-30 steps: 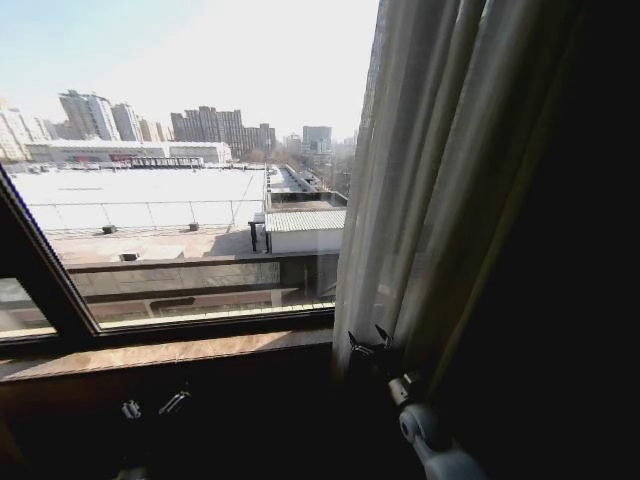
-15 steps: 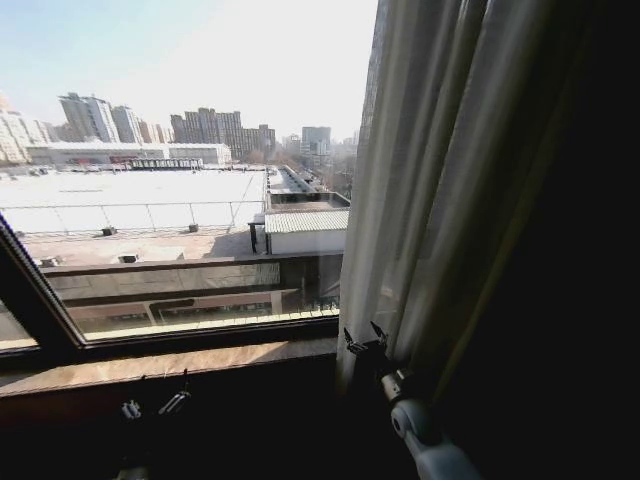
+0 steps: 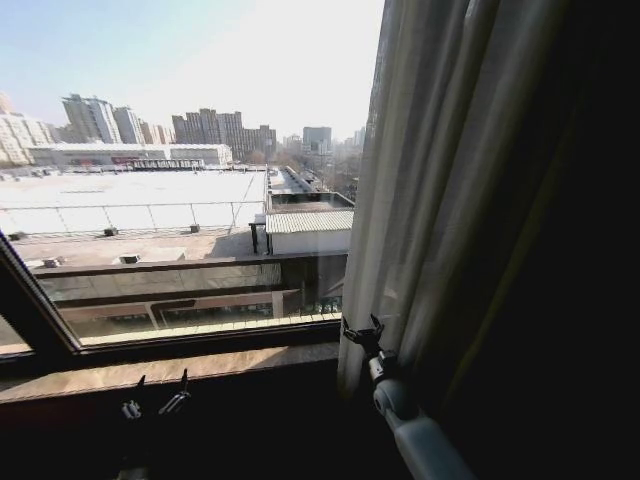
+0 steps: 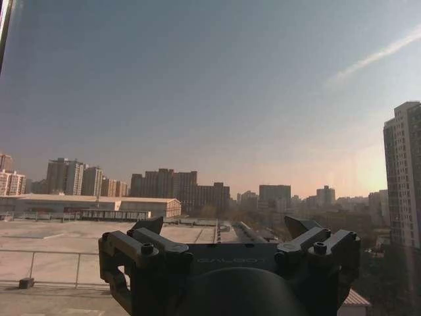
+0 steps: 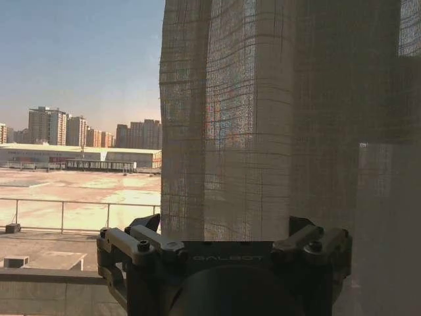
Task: Open the curtains by pulling them apart, changing their state from closed to fully open.
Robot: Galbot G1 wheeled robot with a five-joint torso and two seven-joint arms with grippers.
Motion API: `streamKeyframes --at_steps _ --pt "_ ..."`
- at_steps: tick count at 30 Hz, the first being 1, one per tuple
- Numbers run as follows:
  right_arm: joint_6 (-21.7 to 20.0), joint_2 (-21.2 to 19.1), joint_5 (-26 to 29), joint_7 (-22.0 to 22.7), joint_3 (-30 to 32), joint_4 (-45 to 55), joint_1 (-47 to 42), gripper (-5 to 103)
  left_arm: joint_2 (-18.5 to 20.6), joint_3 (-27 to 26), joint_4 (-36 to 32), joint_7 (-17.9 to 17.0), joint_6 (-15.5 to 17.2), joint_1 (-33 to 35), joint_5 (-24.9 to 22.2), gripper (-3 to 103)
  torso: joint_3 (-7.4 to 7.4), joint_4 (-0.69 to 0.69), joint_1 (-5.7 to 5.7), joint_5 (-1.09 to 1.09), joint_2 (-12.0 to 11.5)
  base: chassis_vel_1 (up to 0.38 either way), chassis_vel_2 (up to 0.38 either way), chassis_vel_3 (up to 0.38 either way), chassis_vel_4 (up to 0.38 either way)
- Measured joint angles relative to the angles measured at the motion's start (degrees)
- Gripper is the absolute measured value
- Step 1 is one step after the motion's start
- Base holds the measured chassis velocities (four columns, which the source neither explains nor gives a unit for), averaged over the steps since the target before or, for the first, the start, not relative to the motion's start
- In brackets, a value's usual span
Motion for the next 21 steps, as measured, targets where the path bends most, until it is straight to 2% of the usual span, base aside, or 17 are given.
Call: streamKeyframes --at_steps 2,3,4,5,7,8,9,11,15,17,21 --pt "0.16 -0.04 0.01 -0.51 -0.14 -0.43 0.29 100 0.0 0.0 0.0 0.0 0.01 -0.01 0.0 100 0.01 0.0 0.03 0.0 -0.01 0.0 0.0 0.0 0.0" --pt "0.66 -0.22 0.06 -1.69 -0.33 -1.25 0.75 90 0.0 0.0 0.0 0.0 0.0 -0.01 0.0 100 0.02 0.0 0.05 0.01 -0.02 0.0 0.0 0.0 0.0" --pt "0.99 -0.31 0.08 -2.35 -0.36 -1.64 0.98 90 0.0 0.0 0.0 0.0 0.0 -0.02 0.0 100 0.02 -0.01 0.06 0.02 -0.03 0.0 0.0 0.0 0.0" --pt "1.18 -0.34 0.09 -2.72 -0.37 -1.88 1.14 85 0.0 0.0 0.0 0.0 0.0 -0.02 0.0 100 0.02 -0.01 0.06 0.01 -0.02 0.0 0.0 0.0 0.0" --pt "1.38 -0.36 0.11 -3.01 -0.39 -2.13 1.28 85 0.0 0.0 0.0 0.0 0.0 -0.02 0.0 100 0.02 -0.01 0.06 0.01 -0.02 0.0 0.0 0.0 0.0" --pt "1.67 -0.34 0.17 -3.27 -0.43 -2.43 1.4 79 0.0 0.0 0.0 0.0 0.01 -0.02 0.0 100 0.01 -0.01 0.05 0.01 -0.02 0.0 0.0 0.0 0.0" --pt "1.97 -0.29 0.27 -3.53 -0.47 -2.77 1.53 67 0.0 0.0 0.0 0.0 0.0 -0.01 0.0 100 0.0 -0.01 0.03 0.01 -0.02 0.0 0.0 0.0 0.0" --pt "2.08 -0.26 0.35 -3.66 -0.48 -2.91 1.59 67 0.0 0.0 0.0 0.0 0.0 -0.01 0.0 100 0.0 -0.01 0.03 0.01 -0.01 0.0 0.0 0.0 0.0" --pt "2.23 -0.23 0.48 -4.0 -0.56 -3.05 1.63 46 0.0 0.0 0.0 0.0 0.0 -0.01 0.0 100 0.01 -0.01 0.03 0.01 -0.02 0.0 0.0 0.0 0.0" --pt "2.26 -0.23 0.52 -4.05 -0.58 -3.07 1.65 46 0.0 0.0 0.0 0.0 0.0 -0.01 0.0 100 0.01 -0.01 0.03 0.01 -0.02 0.0 0.0 0.0 0.0" --pt "2.76 0.0 1.84 -4.03 -0.94 -3.33 2.04 24 0.0 0.0 0.0 0.0 0.0 -0.01 0.0 100 0.01 -0.01 0.03 0.01 -0.01 0.0 0.0 0.0 0.0"
